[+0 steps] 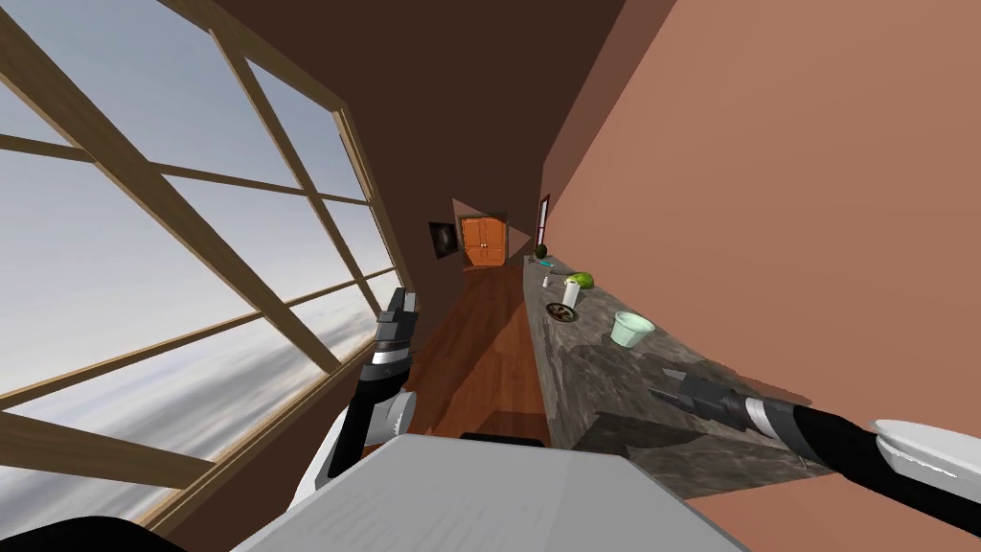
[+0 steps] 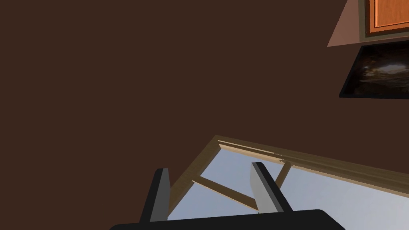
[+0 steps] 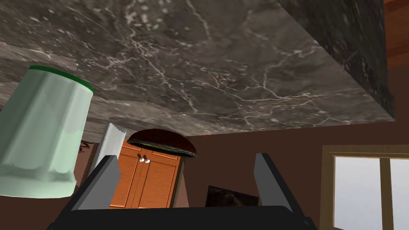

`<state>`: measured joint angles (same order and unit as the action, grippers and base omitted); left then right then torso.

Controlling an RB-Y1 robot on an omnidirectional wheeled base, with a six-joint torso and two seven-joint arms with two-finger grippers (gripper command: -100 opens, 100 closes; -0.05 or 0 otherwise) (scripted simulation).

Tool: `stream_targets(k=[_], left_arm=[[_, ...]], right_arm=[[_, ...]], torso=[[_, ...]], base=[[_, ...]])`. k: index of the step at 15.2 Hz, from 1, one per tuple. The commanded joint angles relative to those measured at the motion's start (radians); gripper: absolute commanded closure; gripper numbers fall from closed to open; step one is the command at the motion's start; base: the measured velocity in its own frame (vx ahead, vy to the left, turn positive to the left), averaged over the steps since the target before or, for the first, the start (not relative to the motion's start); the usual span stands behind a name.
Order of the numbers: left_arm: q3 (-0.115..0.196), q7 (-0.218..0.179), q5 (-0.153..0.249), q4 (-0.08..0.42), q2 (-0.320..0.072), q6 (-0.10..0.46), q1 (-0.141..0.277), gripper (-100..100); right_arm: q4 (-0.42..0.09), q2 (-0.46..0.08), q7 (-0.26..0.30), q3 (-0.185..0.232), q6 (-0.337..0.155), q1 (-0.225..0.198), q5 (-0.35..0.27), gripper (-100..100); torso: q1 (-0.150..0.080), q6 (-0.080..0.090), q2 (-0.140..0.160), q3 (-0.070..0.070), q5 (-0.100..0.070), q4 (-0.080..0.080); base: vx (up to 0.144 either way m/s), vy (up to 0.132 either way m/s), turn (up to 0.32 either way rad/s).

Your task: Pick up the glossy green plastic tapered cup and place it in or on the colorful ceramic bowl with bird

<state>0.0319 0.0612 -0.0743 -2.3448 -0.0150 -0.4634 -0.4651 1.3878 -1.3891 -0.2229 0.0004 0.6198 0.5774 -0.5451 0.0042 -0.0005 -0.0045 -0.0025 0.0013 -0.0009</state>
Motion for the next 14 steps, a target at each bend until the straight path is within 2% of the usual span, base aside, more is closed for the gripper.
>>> stream_targets(k=[1,2,4,5,7,8,9,10,11,14], left_arm=[[0.000,0.000,0.000,0.000,0.000,0.000,0.000,0],[0.000,0.000,0.000,0.000,0.000,0.000,0.000,0],[0.000,0.000,0.000,0.000,0.000,0.000,0.000,0],[0.000,0.000,0.000,0.000,0.000,0.000,0.000,0],[0.000,0.000,0.000,0.000,0.000,0.000,0.000,0],[0.000,0.000,0.000,0.000,0.000,0.000,0.000,0],[0.000,0.000,0.000,0.000,0.000,0.000,0.000,0],[0.000,0.000,0.000,0.000,0.000,0.000,0.000,0],[0.000,0.000,0.000,0.000,0.000,0.000,0.000,0],[0.000,0.000,0.000,0.000,0.000,0.000,0.000,0]], right_arm=[[-0.037,-0.049,-0.011,0.004,0.010,0.000,-0.014,-100],[-0.065,-0.073,-0.022,0.009,0.017,0.005,-0.033,-100],[-0.075,-0.102,-0.022,0.009,0.017,0.005,-0.033,-100],[-0.111,-0.130,-0.033,0.015,0.024,0.011,-0.051,-100],[-0.111,-0.152,-0.033,0.015,0.024,0.011,-0.051,-100],[-0.143,-0.189,-0.043,0.022,0.031,0.017,-0.067,-100],[-0.143,-0.199,-0.043,0.022,0.031,0.017,-0.067,-100],[-0.173,-0.229,-0.053,0.030,0.037,0.024,-0.083,-100],[-0.173,-0.243,-0.053,0.030,0.037,0.024,-0.083,-100],[-0.224,-0.315,-0.072,0.049,0.051,0.039,-0.111,-100]], torso=[[0.000,0.000,0.000,0.000,0.000,0.000],[0.000,0.000,0.000,0.000,0.000,0.000],[0.001,0.000,-0.001,-0.001,0.000,0.000],[0.000,0.000,-0.001,0.000,0.000,0.000],[0.000,0.000,0.000,0.000,0.000,0.000],[-0.001,0.000,0.000,0.000,0.000,0.000],[-0.001,0.000,0.001,0.000,0.000,0.000],[-0.001,0.000,0.000,0.000,0.000,0.000],[0.000,0.000,-0.001,-0.001,0.000,0.000],[-0.001,0.000,-0.001,-0.001,0.000,0.000]], base=[[0.074,0.050,0.075],[0.083,0.068,0.112],[0.080,0.049,0.046],[0.072,0.036,0.060],[0.061,0.037,0.048],[0.060,0.034,0.059],[0.077,0.033,0.063],[0.095,0.044,0.083],[0.087,0.041,0.079],[0.089,0.028,0.075]])
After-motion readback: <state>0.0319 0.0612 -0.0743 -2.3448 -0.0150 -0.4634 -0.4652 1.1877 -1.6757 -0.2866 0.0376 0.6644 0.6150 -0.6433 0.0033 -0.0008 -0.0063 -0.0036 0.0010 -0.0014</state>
